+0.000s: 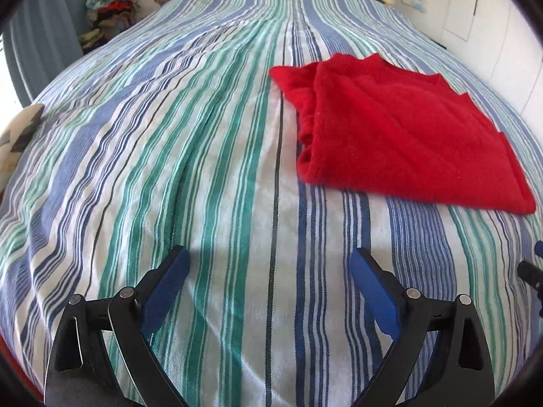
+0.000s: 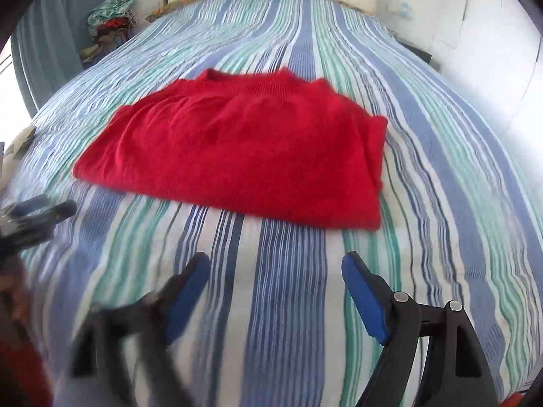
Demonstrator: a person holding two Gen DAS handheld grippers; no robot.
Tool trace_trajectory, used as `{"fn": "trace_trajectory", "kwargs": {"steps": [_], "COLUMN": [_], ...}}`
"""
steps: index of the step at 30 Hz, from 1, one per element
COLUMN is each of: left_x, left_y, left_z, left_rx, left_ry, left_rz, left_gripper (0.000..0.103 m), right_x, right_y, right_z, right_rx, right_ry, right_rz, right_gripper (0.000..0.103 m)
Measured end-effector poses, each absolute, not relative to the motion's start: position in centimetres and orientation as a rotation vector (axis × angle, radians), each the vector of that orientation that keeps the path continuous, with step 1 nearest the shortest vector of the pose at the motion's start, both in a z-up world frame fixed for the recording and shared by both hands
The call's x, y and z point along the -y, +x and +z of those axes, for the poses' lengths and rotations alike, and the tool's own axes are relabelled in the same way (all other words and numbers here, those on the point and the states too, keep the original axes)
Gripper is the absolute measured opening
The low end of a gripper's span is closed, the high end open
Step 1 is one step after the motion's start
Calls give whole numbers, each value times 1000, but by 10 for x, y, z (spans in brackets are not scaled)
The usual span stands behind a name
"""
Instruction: Fold small clothes
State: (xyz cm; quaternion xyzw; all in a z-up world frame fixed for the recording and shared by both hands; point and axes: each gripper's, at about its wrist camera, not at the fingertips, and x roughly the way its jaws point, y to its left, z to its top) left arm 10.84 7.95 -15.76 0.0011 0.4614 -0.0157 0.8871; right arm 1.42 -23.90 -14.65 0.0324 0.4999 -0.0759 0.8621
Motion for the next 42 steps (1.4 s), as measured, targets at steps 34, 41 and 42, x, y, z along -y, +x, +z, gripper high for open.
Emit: {"fn": "trace_trajectory", "kwargs": {"steps": [34,41,42], "left_x": [-65,-89,-95], "left_y": [99,99,101], "left_z": [-171,-149,-150], "left_rx": [-925,-943,-942], "left_ry": [101,18,7], "left_rz": [-43,-23,-13], "left_gripper": [102,101,101], "right_x": [237,244,250], "right_y": [10,9,9], "right_z": [-199,-195,-192], "right_rx": [-1074,-1095,-1099], "right_ry": [43,91,118], "right_rz": [-207,-157,-126], "right_gripper": [102,102,101]}}
